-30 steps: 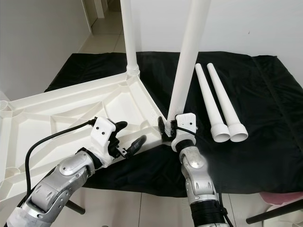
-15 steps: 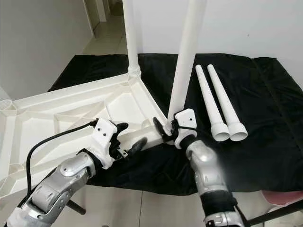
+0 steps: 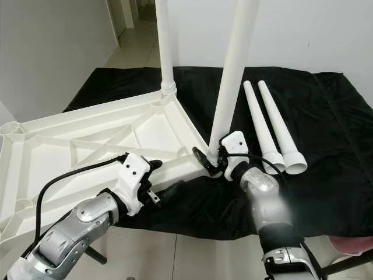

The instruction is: Building children table

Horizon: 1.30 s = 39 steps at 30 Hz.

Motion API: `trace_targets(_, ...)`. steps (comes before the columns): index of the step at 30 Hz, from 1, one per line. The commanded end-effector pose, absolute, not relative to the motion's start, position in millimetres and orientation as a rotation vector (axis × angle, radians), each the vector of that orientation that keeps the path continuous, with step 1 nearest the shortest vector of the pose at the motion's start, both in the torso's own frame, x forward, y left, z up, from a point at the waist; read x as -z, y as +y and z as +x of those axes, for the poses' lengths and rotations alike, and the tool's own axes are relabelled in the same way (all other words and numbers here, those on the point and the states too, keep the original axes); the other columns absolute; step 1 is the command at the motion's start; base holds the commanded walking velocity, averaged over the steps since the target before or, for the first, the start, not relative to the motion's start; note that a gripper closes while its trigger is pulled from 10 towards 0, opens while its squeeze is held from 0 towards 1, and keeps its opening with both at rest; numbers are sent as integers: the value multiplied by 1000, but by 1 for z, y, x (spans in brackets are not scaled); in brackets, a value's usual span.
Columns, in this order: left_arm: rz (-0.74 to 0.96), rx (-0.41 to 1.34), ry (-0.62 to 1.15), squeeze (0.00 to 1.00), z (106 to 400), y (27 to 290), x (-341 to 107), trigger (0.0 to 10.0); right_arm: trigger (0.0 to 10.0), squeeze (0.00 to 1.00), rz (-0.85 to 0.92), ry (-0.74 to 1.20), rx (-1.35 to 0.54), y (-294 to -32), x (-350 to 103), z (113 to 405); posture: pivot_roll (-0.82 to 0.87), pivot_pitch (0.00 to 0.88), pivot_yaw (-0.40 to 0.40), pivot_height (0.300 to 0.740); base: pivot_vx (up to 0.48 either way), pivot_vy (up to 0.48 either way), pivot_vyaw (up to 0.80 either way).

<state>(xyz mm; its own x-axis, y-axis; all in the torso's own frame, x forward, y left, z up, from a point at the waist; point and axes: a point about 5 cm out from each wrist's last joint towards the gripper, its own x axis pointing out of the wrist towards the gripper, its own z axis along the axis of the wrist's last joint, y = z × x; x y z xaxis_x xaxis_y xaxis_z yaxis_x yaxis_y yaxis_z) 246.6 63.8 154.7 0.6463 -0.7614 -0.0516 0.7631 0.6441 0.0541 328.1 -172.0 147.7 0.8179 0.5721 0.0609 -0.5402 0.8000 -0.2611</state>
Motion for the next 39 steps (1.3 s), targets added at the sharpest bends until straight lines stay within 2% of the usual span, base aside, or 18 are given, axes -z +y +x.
trace_targets(1,89,1013,41,0,239,59,-154,10000,3216,0,-247,-146,-627,-170,-148,330,-46,27,63,740,0,0,0)
trace_targets(2,90,1012,42,0,239,59,-154,10000,1255,0,-248,-143,-631,-171,-147,330,-43,29,64,740,0,0,0)
trace_targets(4,91,1012,42,0,239,60,-154,10000,1255,0,-248,-141,-633,-171,-147,330,-43,29,64,740,0,0,0)
trace_targets(5,93,1010,43,0,240,60,-154,10000,0,0,-246,-139,-632,-173,-146,331,-43,29,64,740,0,0,0)
trace_targets(10,94,1010,45,0,239,60,-154,10000,0,0,-244,-131,-624,-175,-144,331,-41,32,67,740,0,0,0)
trace_targets(11,95,1010,45,0,239,60,-154,10000,2000,0,-240,-127,-619,-176,-143,330,-41,33,68,740,0,0,0)
trace_targets(13,95,1009,45,0,239,60,-154,10000,2000,0,-238,-124,-616,-176,-142,330,-41,33,68,740,0,0,0)
trace_targets(14,96,1009,45,0,239,61,-154,10000,10000,0,-227,-117,-609,-177,-141,330,-42,35,69,740,0,0,0)
trace_targets(30,94,1006,49,0,240,61,-155,10000,10000,0,-106,-11,-533,-176,-122,328,-47,49,75,740,0,0,0)
trace_targets(39,92,1005,51,0,239,61,-154,10000,10000,0,-114,41,-481,-172,-118,331,-47,53,68,740,0,0,0)
